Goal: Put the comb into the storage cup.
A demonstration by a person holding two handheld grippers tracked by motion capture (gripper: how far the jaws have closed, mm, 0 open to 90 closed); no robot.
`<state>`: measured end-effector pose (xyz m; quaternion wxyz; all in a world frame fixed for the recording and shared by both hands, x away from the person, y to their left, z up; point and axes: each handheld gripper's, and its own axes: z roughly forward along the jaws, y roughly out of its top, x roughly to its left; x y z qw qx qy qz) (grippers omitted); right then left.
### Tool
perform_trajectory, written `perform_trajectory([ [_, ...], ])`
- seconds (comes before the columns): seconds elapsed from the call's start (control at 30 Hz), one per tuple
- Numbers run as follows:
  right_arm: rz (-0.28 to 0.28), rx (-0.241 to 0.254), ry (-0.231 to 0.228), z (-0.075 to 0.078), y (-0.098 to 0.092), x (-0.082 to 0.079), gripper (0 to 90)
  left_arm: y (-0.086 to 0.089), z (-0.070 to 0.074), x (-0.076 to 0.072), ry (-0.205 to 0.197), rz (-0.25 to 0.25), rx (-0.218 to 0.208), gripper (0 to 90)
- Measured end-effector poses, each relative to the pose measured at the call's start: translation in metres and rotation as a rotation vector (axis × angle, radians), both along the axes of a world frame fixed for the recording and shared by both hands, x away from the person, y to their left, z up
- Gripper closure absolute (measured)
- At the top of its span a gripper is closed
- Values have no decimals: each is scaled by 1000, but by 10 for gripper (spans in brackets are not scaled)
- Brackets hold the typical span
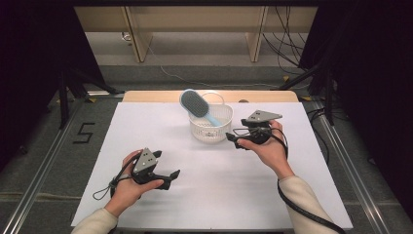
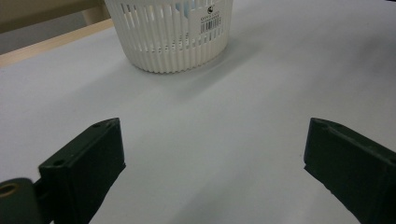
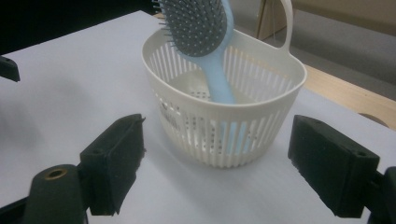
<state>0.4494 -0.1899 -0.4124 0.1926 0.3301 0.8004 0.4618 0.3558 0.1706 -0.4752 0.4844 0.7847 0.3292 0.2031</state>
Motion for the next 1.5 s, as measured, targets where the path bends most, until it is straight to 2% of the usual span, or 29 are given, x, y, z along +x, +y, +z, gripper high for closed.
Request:
perform_trajectory([
  [0.37, 23, 30, -25, -7, -23, -27, 199, 0, 1, -1, -2, -2, -4, 45],
  [0.63, 8, 22, -26, -11, -39, -42, 196, 1, 1, 0, -2, 1, 0, 45],
  [0.77, 5, 35, -24, -13, -46, -49, 195, 1, 0, 0, -3, 2, -2, 45],
  [1.07, 3, 42, -46, -21, -58, -68, 189, 1, 0, 0, -1, 3, 2, 45],
  [1.37, 11, 86, -77, -32, -75, -94, 168, 2, 0, 0, 1, 4, 3, 45],
  [1.5, 2, 126, -55, -39, -81, -105, 165, 2, 0, 0, 1, 3, 6, 45],
])
